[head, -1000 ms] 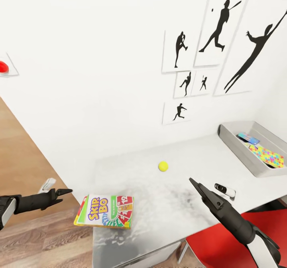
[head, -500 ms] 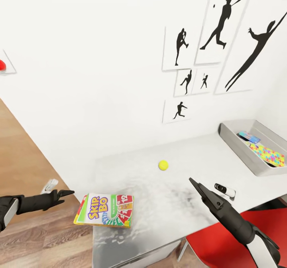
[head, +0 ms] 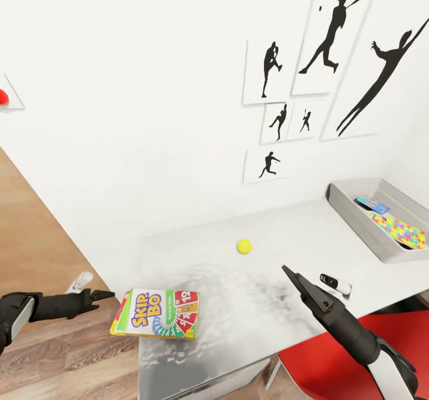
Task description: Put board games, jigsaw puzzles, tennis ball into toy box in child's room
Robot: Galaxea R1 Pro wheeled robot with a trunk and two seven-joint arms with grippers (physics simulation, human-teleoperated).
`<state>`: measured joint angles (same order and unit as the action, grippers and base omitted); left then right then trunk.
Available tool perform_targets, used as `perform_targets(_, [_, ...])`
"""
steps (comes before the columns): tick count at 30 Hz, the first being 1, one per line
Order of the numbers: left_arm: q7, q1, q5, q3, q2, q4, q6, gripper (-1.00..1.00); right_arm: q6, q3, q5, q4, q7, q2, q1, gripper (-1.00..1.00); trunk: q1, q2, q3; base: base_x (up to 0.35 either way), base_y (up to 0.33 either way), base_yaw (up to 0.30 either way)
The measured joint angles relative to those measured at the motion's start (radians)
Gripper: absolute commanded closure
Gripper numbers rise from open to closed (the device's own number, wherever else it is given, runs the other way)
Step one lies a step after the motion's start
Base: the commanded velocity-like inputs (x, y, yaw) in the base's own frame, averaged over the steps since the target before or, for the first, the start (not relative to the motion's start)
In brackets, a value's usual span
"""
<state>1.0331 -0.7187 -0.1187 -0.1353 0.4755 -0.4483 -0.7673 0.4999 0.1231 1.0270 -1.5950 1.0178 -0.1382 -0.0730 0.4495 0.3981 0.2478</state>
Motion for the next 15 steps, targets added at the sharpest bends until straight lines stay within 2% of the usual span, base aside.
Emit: perform_targets(15, [0.006, 0.0, 0.0, 0.006, 0.0, 0.043, 0.007, -1.0, 0.001, -0.002, 0.0, 0.0, -0.001, 0.0, 0.0, -1.0, 0.0, 0.0, 0.002, 0.0, 0.0, 0.0])
